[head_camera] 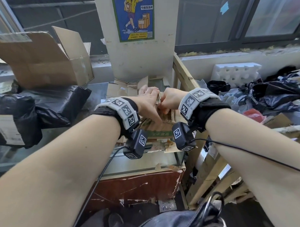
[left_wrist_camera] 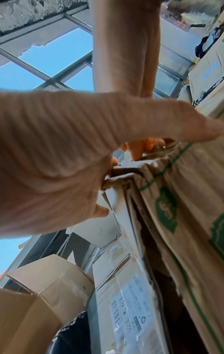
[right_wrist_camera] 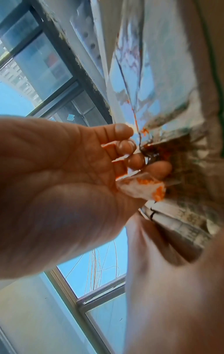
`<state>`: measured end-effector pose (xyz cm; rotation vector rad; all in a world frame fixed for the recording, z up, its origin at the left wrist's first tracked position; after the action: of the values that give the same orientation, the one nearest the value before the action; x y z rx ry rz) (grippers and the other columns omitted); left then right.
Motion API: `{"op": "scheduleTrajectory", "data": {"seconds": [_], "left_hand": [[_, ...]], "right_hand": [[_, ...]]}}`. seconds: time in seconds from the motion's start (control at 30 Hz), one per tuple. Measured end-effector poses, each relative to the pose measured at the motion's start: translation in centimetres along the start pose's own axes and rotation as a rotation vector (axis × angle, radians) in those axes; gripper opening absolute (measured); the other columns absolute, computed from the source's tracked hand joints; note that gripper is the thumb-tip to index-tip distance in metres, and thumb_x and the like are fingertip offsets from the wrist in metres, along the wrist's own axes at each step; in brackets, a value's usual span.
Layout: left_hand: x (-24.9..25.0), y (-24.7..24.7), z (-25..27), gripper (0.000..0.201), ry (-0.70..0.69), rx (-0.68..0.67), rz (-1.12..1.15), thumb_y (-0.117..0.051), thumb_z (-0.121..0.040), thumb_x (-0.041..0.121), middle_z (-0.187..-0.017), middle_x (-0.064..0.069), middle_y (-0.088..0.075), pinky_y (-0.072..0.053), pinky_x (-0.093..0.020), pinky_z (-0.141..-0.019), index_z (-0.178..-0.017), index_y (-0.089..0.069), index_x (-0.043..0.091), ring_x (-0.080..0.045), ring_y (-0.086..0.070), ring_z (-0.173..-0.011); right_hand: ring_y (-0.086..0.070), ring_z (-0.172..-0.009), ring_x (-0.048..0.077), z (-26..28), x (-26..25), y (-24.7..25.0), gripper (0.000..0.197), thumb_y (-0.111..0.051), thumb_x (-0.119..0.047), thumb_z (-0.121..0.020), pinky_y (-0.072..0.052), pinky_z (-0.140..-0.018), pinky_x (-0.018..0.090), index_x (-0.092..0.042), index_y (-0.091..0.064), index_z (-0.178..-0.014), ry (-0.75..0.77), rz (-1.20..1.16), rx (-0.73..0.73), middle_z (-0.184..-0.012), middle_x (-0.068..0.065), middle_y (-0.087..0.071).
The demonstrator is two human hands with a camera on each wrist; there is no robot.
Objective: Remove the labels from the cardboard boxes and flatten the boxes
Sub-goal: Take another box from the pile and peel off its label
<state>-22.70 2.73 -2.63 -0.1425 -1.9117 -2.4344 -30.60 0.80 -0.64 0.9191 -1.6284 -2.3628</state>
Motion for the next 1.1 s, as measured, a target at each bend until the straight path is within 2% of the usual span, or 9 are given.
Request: {"op": "scheduleTrajectory", "data": {"seconds": [0.03, 0.1, 0.2, 0.3, 0.4, 0.7, 0.83, 0.97, 1.1], "left_hand": [[0.0, -0.1, -0.2, 0.128, 0.004, 0.007, 0.001, -0.083, -0.053, 0.057, -0.152, -0.001, -0.013, -0.014, -0.045, -0.119, -0.150, -0.010, 0.015, -0.026, -0.001, -0.143], [-0.1, -0.2, -0.2, 0.135, 0.009, 0.048, 0.011, -0.087, -0.045, 0.058, -0.146, -0.001, -0.019, -0.018, -0.042, -0.118, -0.148, -0.011, 0.016, -0.024, -0.008, -0.137], [0.0, -0.3, -0.3, 0.144, 0.010, 0.084, 0.050, -0.089, -0.046, 0.054, -0.152, -0.002, -0.014, -0.015, -0.043, -0.117, -0.153, 0.001, 0.018, -0.027, -0.004, -0.141], [0.0, -0.4, -0.8, 0.152, 0.029, 0.055, 0.045, -0.089, -0.045, 0.056, -0.154, -0.001, -0.009, -0.016, -0.049, -0.118, -0.153, 0.012, 0.020, -0.029, -0.001, -0.142], [-0.5, -0.7, -1.3, 0.152, 0.069, -0.008, 0.012, -0.087, -0.045, 0.060, -0.158, -0.003, 0.002, -0.013, -0.050, -0.119, -0.154, 0.010, 0.017, -0.030, 0.008, -0.145], [0.6, -0.1, -2.9, 0.138, 0.045, 0.058, -0.026, -0.082, -0.045, 0.068, -0.150, -0.009, -0.019, -0.017, -0.045, -0.118, -0.151, -0.014, 0.012, -0.031, -0.012, -0.139], [0.5, -0.1, -2.9, 0.135, 0.038, 0.073, -0.003, -0.084, -0.047, 0.065, -0.149, -0.008, -0.020, -0.017, -0.042, -0.116, -0.151, -0.016, 0.011, -0.031, -0.013, -0.137], [0.5, -0.2, -2.9, 0.133, 0.043, 0.067, 0.024, -0.084, -0.046, 0.064, -0.147, -0.005, -0.021, -0.022, -0.042, -0.114, -0.150, -0.017, 0.013, -0.030, -0.014, -0.135], [0.6, -0.4, -2.8, 0.134, 0.046, 0.068, 0.049, -0.084, -0.046, 0.064, -0.147, -0.004, -0.020, -0.022, -0.043, -0.116, -0.150, -0.016, 0.013, -0.029, -0.011, -0.136]], "right_hand": [[-0.062, -0.079, 0.024, -0.1, 0.1, 0.0, 0.018, -0.056, -0.015, -0.087, -0.052, -0.073, 0.031, -0.007, -0.063, -0.073, 0.000, -0.007, -0.004, -0.080, 0.009, -0.064], [-0.061, -0.076, 0.022, -0.4, 0.5, -0.3, 0.014, -0.056, -0.014, -0.087, -0.051, -0.067, 0.028, -0.007, -0.065, -0.079, -0.017, -0.060, -0.029, -0.077, 0.007, -0.063], [-0.060, -0.078, 0.019, -1.0, 1.2, -0.7, 0.021, -0.057, -0.022, -0.089, -0.050, -0.065, 0.024, -0.005, -0.067, -0.098, -0.040, -0.110, -0.076, -0.091, 0.009, -0.066], [-0.059, -0.074, 0.017, -1.7, 1.4, -0.8, 0.036, -0.053, -0.035, -0.094, -0.048, -0.065, 0.023, -0.002, -0.068, -0.099, -0.033, -0.067, -0.077, -0.088, 0.007, -0.065], [-0.062, -0.083, 0.022, -2.3, 1.8, -0.9, 0.038, -0.052, -0.035, -0.095, -0.050, -0.081, 0.032, -0.002, -0.068, -0.104, -0.028, -0.066, -0.047, -0.098, 0.011, -0.068], [-0.062, -0.084, 0.024, -3.4, 6.1, -2.2, 0.025, -0.067, -0.037, -0.086, -0.050, -0.095, 0.045, -0.020, -0.071, -0.068, -0.104, -0.589, -0.002, -0.084, 0.007, -0.069], [-0.067, -0.094, 0.029, -4.0, 7.1, -2.9, 0.030, -0.069, -0.058, -0.063, -0.050, -0.095, 0.050, -0.030, -0.075, -0.070, -0.120, -0.639, -0.031, -0.090, 0.006, -0.073], [-0.064, -0.085, 0.029, -2.9, 6.8, -2.8, 0.024, -0.070, -0.036, -0.082, -0.048, -0.096, 0.052, -0.020, -0.073, -0.065, -0.110, -0.811, -0.057, -0.082, 0.008, -0.070], [-0.061, -0.079, 0.025, -2.6, 6.8, -3.0, 0.017, -0.066, -0.025, -0.087, -0.049, -0.095, 0.050, -0.014, -0.069, -0.074, -0.098, -0.945, -0.064, -0.079, 0.010, -0.065]]}}
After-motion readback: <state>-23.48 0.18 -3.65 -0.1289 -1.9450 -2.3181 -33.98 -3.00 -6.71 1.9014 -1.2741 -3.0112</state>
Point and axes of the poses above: each hand's wrist, its own z-axis away from the middle knuckle, its own y-axis out of the back of the hand, x = y × z, the point moved 8 cm from there along -z, towards the middle knuckle
